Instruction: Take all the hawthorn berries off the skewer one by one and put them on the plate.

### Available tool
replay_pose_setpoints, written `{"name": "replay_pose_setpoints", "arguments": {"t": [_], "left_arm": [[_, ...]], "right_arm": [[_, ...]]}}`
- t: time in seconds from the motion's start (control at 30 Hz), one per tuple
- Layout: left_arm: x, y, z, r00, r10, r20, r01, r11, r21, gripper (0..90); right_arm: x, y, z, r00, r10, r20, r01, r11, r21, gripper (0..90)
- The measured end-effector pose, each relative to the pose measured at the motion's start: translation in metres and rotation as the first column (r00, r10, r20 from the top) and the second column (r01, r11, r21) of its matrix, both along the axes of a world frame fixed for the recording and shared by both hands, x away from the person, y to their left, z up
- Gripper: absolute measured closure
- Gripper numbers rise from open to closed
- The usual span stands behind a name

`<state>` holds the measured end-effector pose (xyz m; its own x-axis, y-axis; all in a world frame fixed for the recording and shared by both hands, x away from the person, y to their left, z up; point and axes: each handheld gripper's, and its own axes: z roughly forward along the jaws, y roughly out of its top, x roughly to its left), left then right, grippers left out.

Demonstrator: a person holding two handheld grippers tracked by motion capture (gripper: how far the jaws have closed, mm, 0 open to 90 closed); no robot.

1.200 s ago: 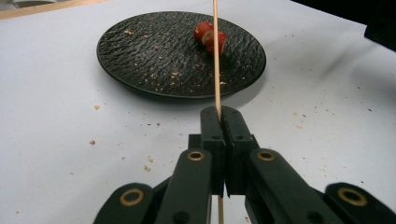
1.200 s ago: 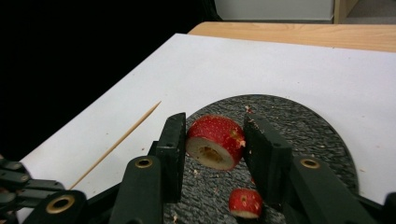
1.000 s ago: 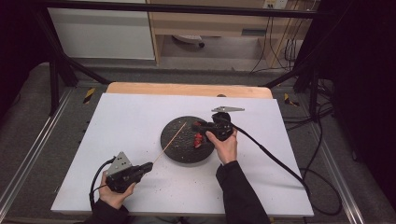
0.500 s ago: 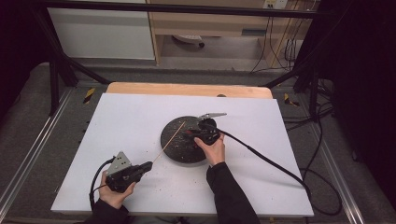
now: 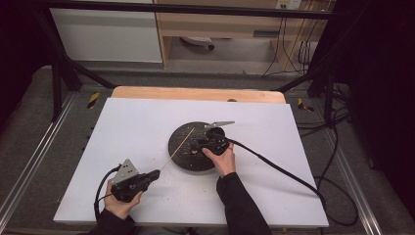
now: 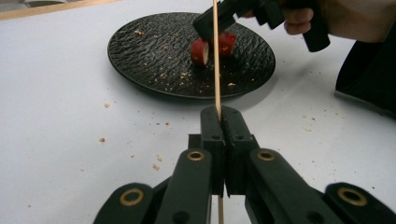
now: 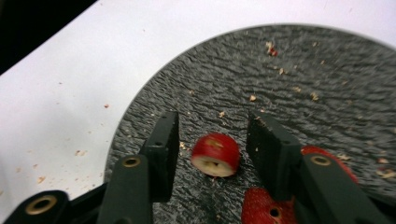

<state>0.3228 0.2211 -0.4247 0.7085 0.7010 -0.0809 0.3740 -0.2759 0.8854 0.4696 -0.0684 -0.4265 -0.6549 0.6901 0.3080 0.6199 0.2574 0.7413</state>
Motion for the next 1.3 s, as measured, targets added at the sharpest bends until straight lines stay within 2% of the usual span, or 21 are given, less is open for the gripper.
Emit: {"name": "replay_pose_setpoints", "arguments": {"t": [0.17,0.27,0.43,0.53,0.67,0.97,1.07,1.3], "left_arm": [[0.0,0.0,0.0,1.0,0.004,-0.005,-0.004,1.0,-0.001,88.4],[0.0,0.0,0.0,1.0,0.007,-0.007,-0.007,1.0,0.0,88.4],[0.001,-0.001,0.0,0.9999,0.008,-0.012,-0.008,1.0,0.004,88.4],[0.002,-0.001,0.0,0.9999,0.008,-0.015,-0.008,1.0,0.003,88.4],[0.002,-0.002,0.0,0.9997,0.009,-0.022,-0.009,0.9999,0.004,88.4],[0.008,-0.003,0.003,0.9987,0.012,-0.049,-0.012,0.9999,-0.007,88.4],[0.011,-0.004,0.004,0.9983,0.013,-0.058,-0.013,0.9999,0.003,88.4],[0.021,-0.011,0.01,0.9978,0.016,-0.064,-0.014,0.9995,0.027,88.4]], "right_arm": [[-0.009,-0.008,0.016,0.9989,0.001,0.046,0.0,1.0,-0.008,44.8],[-0.017,-0.018,0.023,0.9982,-0.005,0.059,0.004,1.0,0.008,33.3],[-0.029,-0.037,0.022,0.9965,0.002,0.084,0.0,1.0,-0.021,15.8],[-0.036,-0.049,0.019,0.9959,0.003,0.09,0.0,0.999,-0.034,9.9],[-0.048,-0.068,0.013,0.9959,-0.009,0.091,0.013,0.999,-0.044,4.8],[-0.073,-0.108,-0.003,0.9931,-0.035,0.112,0.043,0.996,-0.072,1.6],[-0.08,-0.12,-0.008,0.9909,-0.03,0.131,0.042,0.995,-0.091,1.5],[-0.094,-0.143,-0.016,0.9908,-0.051,0.125,0.063,0.994,-0.089,0.9]]}}
